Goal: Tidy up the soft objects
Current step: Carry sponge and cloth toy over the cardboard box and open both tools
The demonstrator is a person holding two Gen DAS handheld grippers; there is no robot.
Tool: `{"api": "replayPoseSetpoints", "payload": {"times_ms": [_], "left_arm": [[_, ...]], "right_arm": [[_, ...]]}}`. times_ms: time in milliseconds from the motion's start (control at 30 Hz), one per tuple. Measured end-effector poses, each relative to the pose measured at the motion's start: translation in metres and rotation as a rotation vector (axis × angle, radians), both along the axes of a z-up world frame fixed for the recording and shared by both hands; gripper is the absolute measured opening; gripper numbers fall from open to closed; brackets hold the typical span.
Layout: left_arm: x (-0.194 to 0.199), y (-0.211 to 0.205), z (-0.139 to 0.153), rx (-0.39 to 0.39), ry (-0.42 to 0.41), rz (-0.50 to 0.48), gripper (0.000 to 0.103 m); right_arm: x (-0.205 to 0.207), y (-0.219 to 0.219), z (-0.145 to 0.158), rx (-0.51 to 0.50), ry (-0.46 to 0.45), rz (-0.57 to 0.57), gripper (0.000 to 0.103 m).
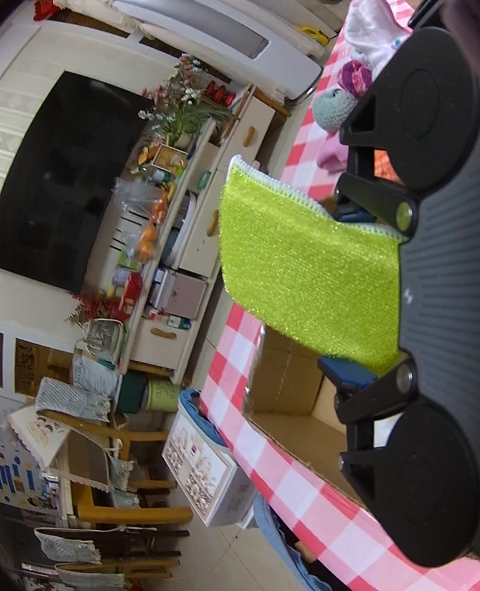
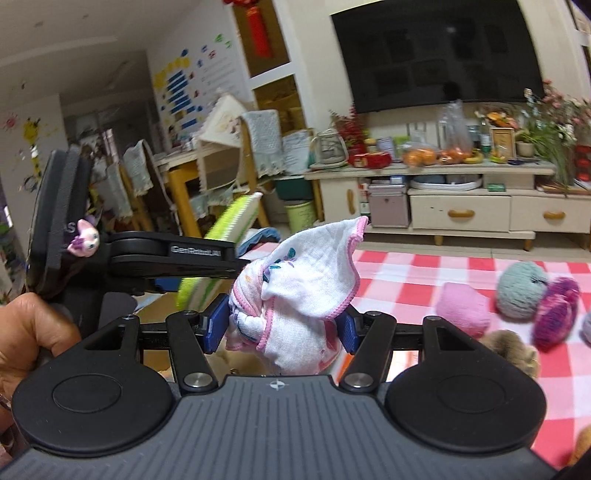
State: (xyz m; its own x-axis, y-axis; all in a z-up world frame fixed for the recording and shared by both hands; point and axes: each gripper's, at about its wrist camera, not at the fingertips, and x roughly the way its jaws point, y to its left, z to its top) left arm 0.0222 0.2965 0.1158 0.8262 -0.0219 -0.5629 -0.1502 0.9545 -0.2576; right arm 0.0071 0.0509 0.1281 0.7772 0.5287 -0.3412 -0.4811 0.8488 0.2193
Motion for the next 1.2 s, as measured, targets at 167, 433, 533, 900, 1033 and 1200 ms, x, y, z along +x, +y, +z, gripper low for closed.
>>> {"api": "replayPoseSetpoints", "payload": {"times_ms": [167, 433, 533, 900, 1033, 1200], "left_arm": [[0.001, 0.007, -0.004, 0.008, 0.025, 0.003, 0.068], [0.002, 0.009, -0.008, 0.029, 0.060, 0.006, 0.071], [0.004, 0.008, -0.009, 0.034, 0.075, 0.004, 0.075], [-0.003, -0.003, -0.001, 0.060, 0.045, 0.011, 0.093], [-0.005, -0.008, 0.001, 0.060, 0.040, 0.013, 0.094], [-0.009, -0.016, 0.002, 0.078, 0.030, 0.014, 0.099]], "right_arm": [[0.006, 0.007, 0.000, -0.053, 0.003, 0.041, 0.075], [0.011, 0.020, 0.001, -0.144, -0.016, 0.087, 0.082], [0.007, 0.021, 0.003, -0.168, -0.029, 0.094, 0.097], [-0.019, 0.002, 0.011, -0.143, -0.062, 0.036, 0.102], [-0.028, -0.008, 0.010, -0.124, -0.056, 0.002, 0.103], [-0.034, -0.013, 0.007, -0.093, -0.032, -0.036, 0.103]]}}
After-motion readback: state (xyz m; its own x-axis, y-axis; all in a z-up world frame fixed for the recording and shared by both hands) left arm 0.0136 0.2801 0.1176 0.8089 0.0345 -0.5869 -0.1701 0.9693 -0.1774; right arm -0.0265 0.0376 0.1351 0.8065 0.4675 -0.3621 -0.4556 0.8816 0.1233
